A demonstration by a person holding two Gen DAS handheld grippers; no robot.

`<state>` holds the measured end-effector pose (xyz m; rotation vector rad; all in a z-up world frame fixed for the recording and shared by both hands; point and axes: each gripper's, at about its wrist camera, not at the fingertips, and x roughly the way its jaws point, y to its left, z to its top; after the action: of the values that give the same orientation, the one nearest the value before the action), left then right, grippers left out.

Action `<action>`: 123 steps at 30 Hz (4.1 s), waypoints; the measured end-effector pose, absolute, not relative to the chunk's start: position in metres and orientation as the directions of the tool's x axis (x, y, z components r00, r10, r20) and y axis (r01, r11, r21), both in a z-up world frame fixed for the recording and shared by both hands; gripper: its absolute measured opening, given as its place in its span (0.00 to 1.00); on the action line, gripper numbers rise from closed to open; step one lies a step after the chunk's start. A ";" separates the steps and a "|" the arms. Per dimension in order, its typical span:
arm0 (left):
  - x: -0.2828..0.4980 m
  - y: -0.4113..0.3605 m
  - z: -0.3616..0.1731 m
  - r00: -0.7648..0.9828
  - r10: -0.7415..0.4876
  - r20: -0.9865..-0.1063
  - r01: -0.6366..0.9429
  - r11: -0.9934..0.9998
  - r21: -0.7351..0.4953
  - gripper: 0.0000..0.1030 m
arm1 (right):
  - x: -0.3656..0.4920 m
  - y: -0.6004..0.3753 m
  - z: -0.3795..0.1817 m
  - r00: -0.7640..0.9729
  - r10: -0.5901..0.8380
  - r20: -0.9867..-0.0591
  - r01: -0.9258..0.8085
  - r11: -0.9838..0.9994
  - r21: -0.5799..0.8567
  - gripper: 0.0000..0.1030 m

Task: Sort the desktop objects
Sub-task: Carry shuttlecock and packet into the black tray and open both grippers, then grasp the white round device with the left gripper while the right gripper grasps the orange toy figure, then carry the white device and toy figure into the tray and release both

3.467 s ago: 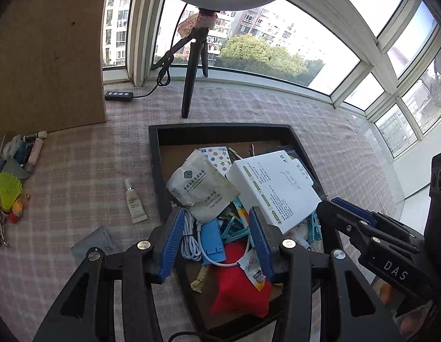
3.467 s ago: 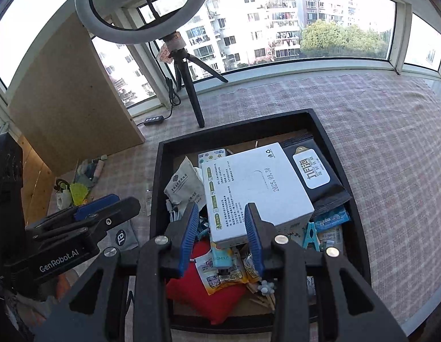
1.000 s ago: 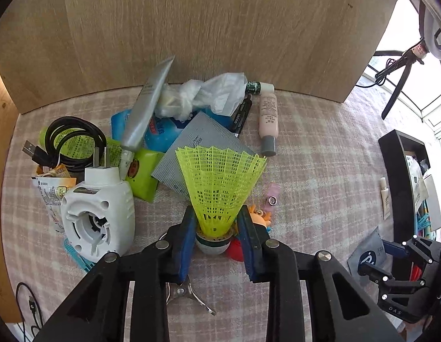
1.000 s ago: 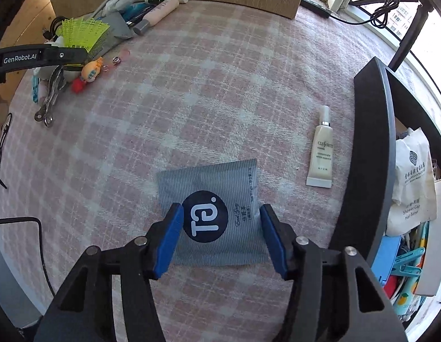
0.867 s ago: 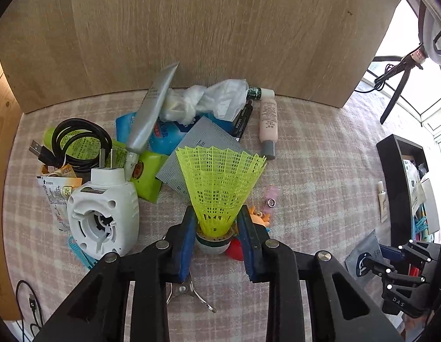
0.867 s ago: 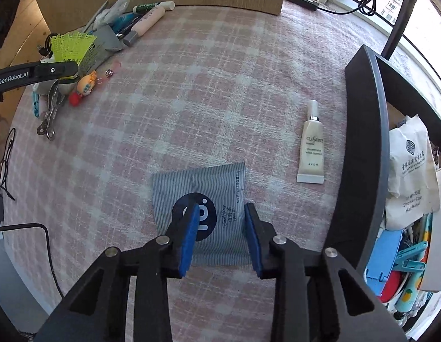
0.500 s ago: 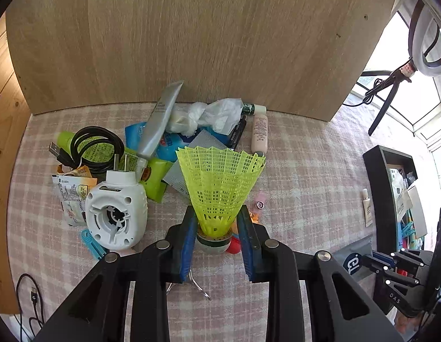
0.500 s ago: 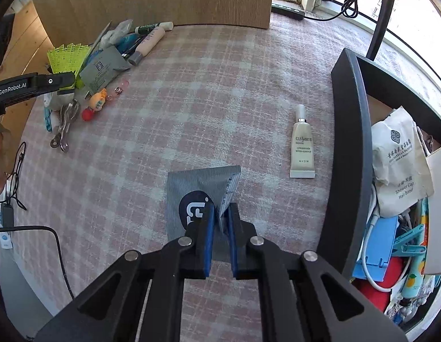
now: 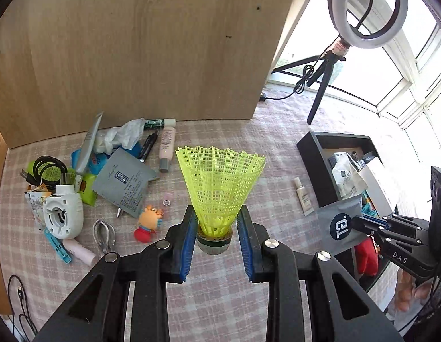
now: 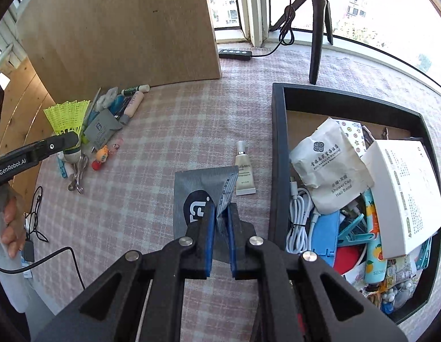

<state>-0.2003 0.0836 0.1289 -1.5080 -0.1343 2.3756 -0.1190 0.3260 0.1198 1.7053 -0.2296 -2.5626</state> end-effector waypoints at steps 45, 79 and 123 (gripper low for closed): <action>-0.154 0.245 0.144 -0.317 0.402 -0.859 -0.462 -0.857 -0.230 0.65 | -0.009 0.494 0.155 -0.471 0.089 -0.878 -0.379 -0.919 0.110 0.46; -0.222 -0.104 0.080 -0.369 0.092 -0.925 0.141 -0.978 -0.154 0.33 | -0.190 0.168 0.106 -0.304 -0.290 -0.907 0.052 -0.956 0.288 0.43; -0.235 -0.065 0.052 -0.364 0.101 -0.926 0.157 -0.973 -0.168 0.18 | -0.233 0.117 0.042 -0.231 -0.251 -0.940 0.027 -0.967 0.252 0.24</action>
<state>-0.2345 -0.0646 0.0516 -1.7904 -0.3639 2.5976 -0.2335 0.1168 0.0416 1.8247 -0.2723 -2.3182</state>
